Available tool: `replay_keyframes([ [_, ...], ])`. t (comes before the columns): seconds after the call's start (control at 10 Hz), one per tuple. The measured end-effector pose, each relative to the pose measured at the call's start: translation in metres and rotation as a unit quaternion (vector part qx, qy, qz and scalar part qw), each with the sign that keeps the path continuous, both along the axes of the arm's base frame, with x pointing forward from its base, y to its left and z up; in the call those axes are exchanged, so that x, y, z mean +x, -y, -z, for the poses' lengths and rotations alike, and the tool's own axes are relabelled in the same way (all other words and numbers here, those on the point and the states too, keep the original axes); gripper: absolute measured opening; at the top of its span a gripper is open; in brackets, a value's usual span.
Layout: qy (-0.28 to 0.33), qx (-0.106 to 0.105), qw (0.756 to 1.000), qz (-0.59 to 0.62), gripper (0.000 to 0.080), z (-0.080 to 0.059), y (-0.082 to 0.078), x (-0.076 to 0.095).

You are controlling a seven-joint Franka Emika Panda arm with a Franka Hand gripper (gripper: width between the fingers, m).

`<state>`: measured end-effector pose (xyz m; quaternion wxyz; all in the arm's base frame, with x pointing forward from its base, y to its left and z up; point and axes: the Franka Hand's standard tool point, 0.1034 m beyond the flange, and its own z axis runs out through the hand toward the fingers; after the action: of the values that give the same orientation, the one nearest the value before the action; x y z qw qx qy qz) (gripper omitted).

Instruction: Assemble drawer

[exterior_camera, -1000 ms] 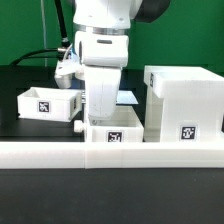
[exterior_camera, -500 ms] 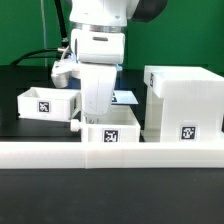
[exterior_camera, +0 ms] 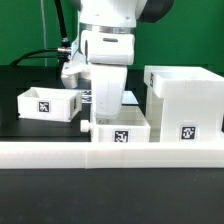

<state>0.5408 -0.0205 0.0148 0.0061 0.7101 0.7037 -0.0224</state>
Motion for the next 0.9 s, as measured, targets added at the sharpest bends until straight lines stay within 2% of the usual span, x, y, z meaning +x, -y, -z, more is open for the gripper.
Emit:
replay_keyframes([
  [0.3, -0.002, -0.008, 0.999, -0.031, 0.0041, 0.002, -0.009, -0.001],
  [0.7, -0.002, -0.009, 1.0, -0.029, 0.0041, 0.002, -0.006, -0.001],
  [0.9, -0.002, -0.008, 1.0, -0.027, 0.0041, 0.002, -0.012, -0.001],
])
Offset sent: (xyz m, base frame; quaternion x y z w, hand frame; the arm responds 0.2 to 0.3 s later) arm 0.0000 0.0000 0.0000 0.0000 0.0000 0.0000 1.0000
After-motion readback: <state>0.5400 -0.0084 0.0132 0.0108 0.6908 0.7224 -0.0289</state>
